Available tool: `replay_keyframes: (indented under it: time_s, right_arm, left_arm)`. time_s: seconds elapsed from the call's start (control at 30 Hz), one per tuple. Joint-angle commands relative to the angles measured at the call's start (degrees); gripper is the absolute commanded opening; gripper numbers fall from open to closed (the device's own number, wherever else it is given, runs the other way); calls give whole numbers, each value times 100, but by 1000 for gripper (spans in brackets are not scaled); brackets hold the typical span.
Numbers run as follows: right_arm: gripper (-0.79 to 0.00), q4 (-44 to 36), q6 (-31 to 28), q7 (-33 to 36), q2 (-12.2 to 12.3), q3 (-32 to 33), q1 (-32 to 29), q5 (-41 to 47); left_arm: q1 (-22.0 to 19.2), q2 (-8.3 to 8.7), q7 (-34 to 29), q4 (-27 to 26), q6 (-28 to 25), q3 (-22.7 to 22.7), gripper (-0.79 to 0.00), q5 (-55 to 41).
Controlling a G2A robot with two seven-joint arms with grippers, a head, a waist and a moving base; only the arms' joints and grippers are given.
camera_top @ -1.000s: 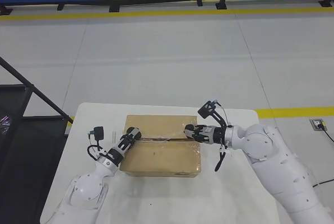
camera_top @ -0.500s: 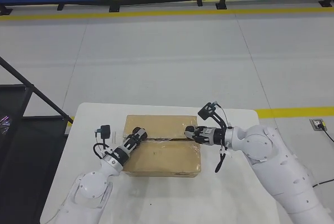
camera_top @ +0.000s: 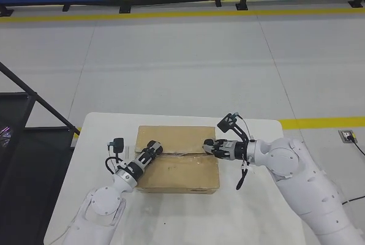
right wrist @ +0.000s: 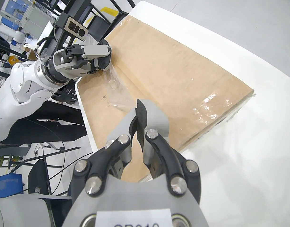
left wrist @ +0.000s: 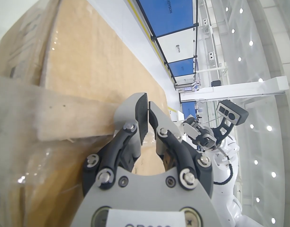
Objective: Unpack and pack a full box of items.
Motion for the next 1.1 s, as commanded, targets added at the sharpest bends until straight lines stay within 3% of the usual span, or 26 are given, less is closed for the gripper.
replay_keyframes:
  time_s: [0.0,0.67,0.7,0.73,0.77,0.83,0.87,1.07]
  right_arm:
    - [-785,-22,-7,3,11,10,-42,-18]
    - [-785,-260,-70,-333,107,183,-453,-177]
    - [-566,-261,-60,-342,104,172,-447,-176]
    - [-456,-258,-51,-350,102,160,-440,-178]
    - [-394,-253,-40,-356,98,146,-432,-177]
    - [-151,-240,-25,-355,91,114,-407,-176]
    - [-83,-235,-23,-353,89,101,-395,-178]
    - [-65,-262,1,-365,91,93,-379,-181]
  left_arm:
    - [2,-2,1,2,-3,4,-671,-7]
    - [-14,-10,19,132,-35,-45,-690,-60]
    - [-11,-10,24,132,-35,-49,-693,-67]
    - [-8,-10,24,132,-32,-50,-693,-68]
    - [-8,-10,23,128,-28,-52,-693,-68]
    - [0,-10,22,128,-40,-57,-693,-66]
    - [5,-9,21,126,-44,-60,-693,-65]
    - [26,-9,25,120,-54,-74,-696,-70]
